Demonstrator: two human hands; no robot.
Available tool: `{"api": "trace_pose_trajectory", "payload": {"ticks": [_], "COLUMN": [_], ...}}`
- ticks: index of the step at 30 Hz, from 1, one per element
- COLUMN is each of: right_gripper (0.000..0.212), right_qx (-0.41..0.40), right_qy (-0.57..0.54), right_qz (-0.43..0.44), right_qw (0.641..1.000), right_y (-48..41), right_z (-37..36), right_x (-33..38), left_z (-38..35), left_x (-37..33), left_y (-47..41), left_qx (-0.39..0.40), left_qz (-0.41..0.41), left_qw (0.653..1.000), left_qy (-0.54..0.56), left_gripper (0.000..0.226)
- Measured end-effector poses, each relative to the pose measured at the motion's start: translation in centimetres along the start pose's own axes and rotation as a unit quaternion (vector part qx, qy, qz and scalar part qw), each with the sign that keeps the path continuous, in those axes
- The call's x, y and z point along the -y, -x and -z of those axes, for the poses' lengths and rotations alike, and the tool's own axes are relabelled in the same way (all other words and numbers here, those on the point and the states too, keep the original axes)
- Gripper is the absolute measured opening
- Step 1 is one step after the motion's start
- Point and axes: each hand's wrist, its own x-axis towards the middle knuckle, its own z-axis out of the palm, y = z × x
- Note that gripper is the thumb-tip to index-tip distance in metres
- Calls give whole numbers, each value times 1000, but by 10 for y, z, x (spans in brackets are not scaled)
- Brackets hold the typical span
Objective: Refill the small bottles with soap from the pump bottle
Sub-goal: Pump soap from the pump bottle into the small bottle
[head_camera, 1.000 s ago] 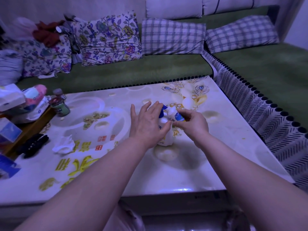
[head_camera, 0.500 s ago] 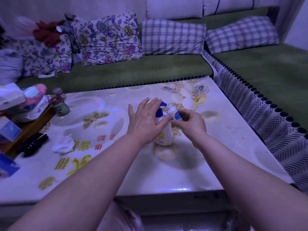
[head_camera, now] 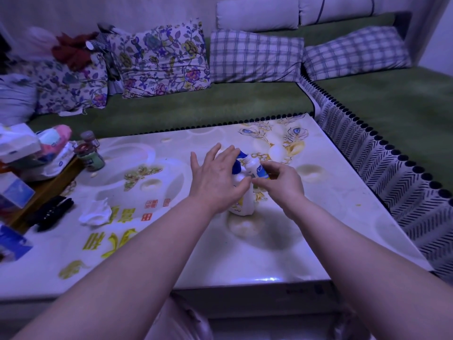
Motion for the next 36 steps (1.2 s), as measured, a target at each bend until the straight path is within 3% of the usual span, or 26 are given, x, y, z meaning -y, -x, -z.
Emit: {"api": "trace_pose_trajectory", "payload": {"ticks": [17,22,36], "right_gripper": [43,33,33], "right_qx": [-6,-2,3], "right_qy": [47,30,5], "right_qz": [-21,-13,-7], "right_qw": [999,999,1000], "right_y": [-4,-5,-6], "right_z": [-1,-3,-5], "right_x": [-7,-9,-12], "left_z": [-11,-9,-5], "left_x": [1,2,2], "left_y": [3,0,1], "left_qx": [-19,-20,-15], "left_qz": [-18,-15,-13], "left_qw": [999,999,1000], "left_qy": [-40,-32,-14], "left_gripper": [56,57,62]}}
